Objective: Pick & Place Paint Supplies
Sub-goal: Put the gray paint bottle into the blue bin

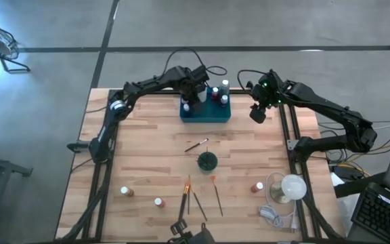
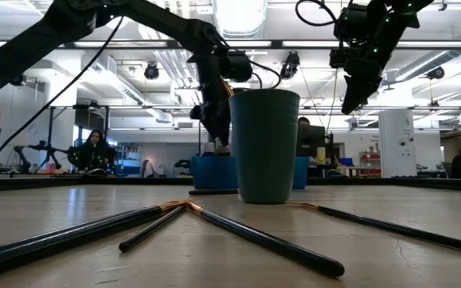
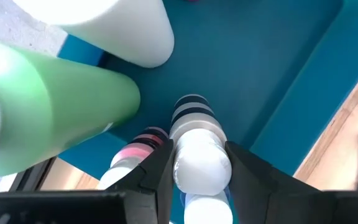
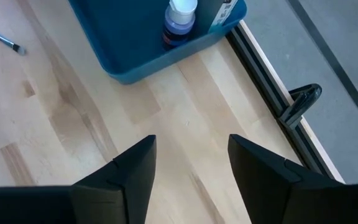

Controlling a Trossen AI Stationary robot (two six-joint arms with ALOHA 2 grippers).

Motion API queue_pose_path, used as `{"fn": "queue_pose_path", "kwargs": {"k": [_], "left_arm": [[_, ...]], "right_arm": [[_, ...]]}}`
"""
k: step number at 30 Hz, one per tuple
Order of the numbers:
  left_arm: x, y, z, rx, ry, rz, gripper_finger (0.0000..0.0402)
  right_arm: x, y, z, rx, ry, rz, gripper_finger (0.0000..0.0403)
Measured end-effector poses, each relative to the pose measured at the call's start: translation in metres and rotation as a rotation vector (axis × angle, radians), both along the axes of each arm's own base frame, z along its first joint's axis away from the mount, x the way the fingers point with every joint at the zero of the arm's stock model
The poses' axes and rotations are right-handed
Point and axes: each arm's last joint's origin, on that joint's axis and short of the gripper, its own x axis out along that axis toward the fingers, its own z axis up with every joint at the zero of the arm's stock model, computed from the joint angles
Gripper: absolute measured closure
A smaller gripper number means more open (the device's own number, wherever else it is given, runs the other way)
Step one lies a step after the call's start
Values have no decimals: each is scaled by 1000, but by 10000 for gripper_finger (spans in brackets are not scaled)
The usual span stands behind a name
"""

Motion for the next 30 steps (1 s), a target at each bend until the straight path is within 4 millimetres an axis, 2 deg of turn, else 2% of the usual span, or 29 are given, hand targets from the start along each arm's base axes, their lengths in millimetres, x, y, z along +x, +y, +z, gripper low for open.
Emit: {"fn": "queue_pose_path", "kwargs": {"k": [6,17,30], "left_arm": [[1,0,-10,-1,5,-4,279],[1,1,-11,8,6,-29,279],[0,1,-17,9,24,-44,267]], "right_arm": [[0,0,0,0,0,-1,214],[0,0,0,-2,-2,0,236],[0,0,0,-2,-3,0,209]]}}
